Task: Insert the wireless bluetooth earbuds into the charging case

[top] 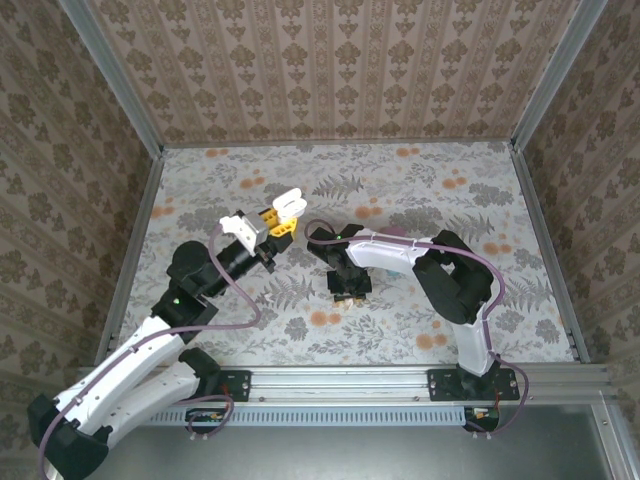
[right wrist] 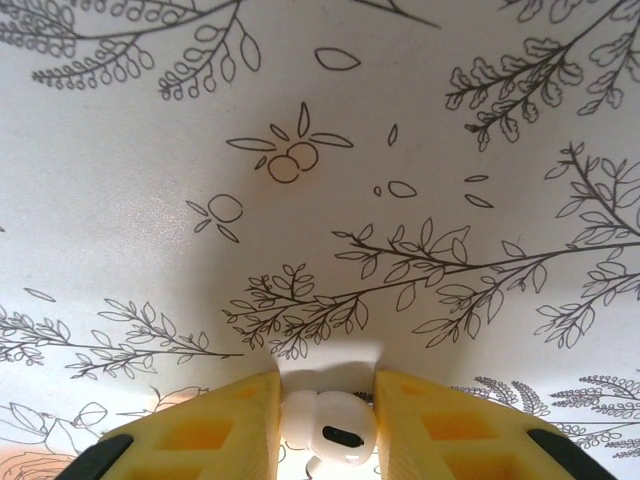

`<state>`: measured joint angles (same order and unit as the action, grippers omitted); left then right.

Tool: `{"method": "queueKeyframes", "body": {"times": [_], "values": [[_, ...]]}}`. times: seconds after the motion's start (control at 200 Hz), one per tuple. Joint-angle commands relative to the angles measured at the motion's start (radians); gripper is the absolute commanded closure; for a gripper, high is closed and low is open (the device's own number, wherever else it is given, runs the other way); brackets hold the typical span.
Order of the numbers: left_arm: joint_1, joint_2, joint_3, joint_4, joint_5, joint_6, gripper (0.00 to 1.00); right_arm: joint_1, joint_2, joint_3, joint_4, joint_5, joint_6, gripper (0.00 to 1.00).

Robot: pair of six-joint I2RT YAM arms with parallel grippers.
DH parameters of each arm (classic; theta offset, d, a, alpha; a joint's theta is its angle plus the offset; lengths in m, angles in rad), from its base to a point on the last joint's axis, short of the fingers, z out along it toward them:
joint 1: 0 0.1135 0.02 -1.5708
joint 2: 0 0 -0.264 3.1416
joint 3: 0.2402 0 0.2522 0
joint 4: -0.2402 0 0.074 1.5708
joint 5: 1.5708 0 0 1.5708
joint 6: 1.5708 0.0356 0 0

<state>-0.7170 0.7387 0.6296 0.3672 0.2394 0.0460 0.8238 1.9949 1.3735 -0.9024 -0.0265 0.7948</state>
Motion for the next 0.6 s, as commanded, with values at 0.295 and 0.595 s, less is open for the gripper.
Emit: {"method": "queueKeyframes", "body": {"times": [0.295, 0.595], "values": [[0.009, 0.08, 0.037, 0.044, 0.001, -0.036, 0.79, -0.073, -0.273, -0.049, -0.019, 0.156, -0.067, 0.69], [0.008, 0.196, 0.029, 0.097, 0.021, -0.091, 0.79, -0.152, -0.466, 0.052, -0.08, 0.237, -0.177, 0.69]]}}
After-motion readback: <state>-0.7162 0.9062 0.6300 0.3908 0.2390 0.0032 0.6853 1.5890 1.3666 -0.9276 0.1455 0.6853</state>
